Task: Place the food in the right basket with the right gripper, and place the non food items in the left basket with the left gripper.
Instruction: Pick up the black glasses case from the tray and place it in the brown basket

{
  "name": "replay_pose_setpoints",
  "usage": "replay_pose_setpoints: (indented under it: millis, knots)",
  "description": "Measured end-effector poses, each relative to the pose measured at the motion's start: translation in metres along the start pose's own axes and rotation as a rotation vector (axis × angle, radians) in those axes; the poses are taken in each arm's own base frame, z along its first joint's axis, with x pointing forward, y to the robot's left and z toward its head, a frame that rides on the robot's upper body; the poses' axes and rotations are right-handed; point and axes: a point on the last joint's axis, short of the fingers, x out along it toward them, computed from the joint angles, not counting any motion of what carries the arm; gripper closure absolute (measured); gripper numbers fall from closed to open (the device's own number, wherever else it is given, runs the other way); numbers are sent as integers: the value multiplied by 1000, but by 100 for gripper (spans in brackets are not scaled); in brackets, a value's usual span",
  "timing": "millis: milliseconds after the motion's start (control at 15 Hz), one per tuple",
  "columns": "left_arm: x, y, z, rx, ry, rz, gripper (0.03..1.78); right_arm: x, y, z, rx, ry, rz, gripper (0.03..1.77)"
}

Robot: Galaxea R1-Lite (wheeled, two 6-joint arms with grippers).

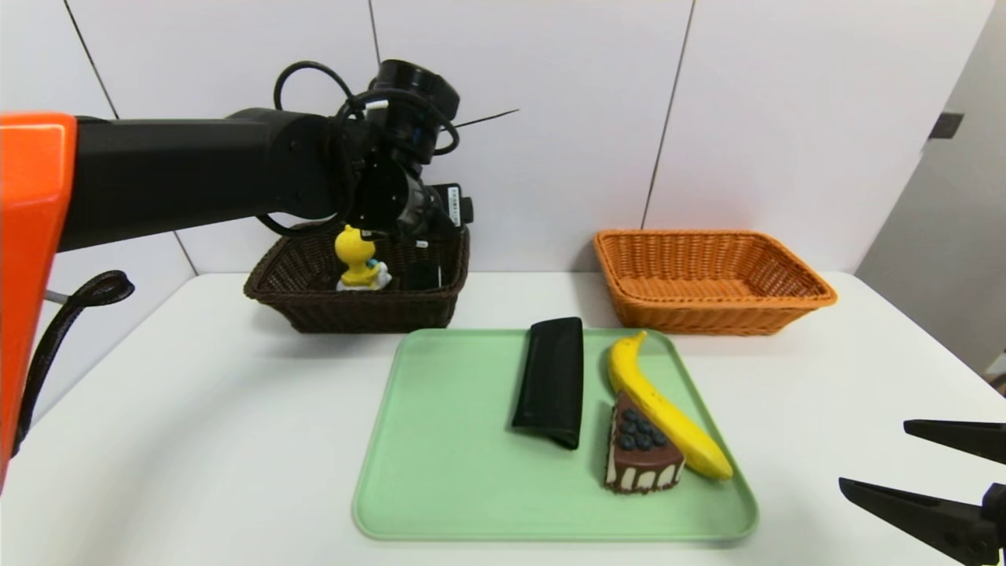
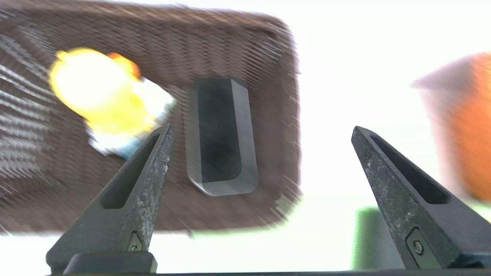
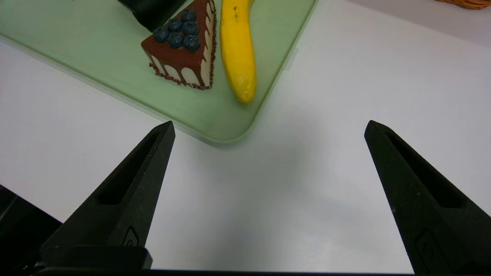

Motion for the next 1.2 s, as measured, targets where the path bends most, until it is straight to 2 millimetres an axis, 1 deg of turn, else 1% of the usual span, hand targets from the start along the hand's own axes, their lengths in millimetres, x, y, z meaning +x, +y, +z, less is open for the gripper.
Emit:
replay_pose_setpoints:
  millis: [200, 267, 400, 600, 867, 1200]
  knots:
    - [-31, -32, -19, 9, 46, -32, 15, 0, 0, 0, 0, 1, 0, 9]
    - [-38, -42, -28, 8, 75, -42, 14, 0, 0, 0, 1, 2, 0, 9]
    - [-44, -57, -44, 0, 127, -56, 14, 0, 0, 0, 0, 2, 0, 9]
    - [-41, -73, -66, -6, 187, -56, 14, 1, 0, 0, 1, 3, 0, 9]
    - [-32, -90, -94, 13, 248, -47, 12, 1, 0, -2, 2, 8, 0, 9]
    - [-16, -105, -122, 63, 297, -41, 12, 2, 0, -4, 4, 14, 1, 9]
